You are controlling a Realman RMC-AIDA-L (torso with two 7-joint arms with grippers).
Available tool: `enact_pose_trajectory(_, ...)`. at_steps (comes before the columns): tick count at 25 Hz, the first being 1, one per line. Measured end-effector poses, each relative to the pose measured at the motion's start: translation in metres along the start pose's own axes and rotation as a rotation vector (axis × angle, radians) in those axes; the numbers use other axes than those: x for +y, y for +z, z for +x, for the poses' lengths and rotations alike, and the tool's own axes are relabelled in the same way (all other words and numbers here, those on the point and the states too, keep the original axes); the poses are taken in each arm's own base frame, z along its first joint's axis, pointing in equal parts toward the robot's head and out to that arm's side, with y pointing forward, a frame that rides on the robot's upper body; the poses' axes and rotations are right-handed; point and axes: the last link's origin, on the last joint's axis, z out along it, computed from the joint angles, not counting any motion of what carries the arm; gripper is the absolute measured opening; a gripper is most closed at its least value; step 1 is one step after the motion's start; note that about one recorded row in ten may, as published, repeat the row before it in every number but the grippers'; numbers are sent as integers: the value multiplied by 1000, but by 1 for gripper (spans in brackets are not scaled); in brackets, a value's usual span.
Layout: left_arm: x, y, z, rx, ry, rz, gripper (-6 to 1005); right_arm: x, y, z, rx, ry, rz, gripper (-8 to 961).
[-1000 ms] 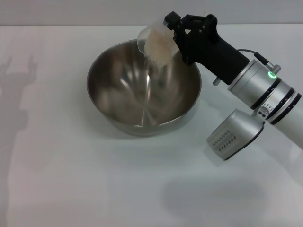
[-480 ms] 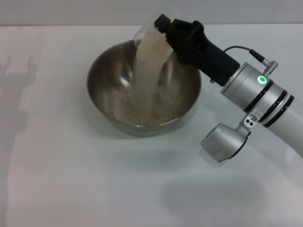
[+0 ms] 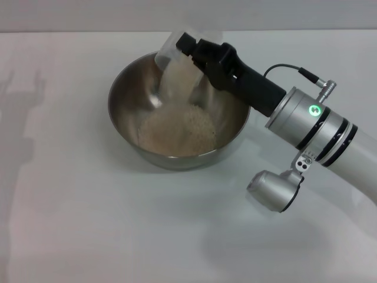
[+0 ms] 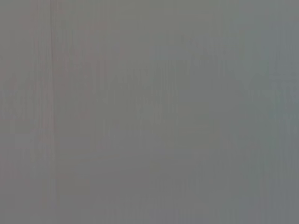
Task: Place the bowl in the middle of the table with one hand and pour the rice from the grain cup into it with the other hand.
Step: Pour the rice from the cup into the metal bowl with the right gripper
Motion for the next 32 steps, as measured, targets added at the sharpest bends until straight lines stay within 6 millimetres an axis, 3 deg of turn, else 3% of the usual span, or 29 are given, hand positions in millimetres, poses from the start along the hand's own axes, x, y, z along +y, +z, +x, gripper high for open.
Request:
enact_pose_trajectory(21,-1,2,2,6,0,4,573,5,0,-10,-10,-2,-34,1)
enact_pose_trajectory(32,-2,3,3,9,2,4,573,1,0,-12,143,283,-21,0)
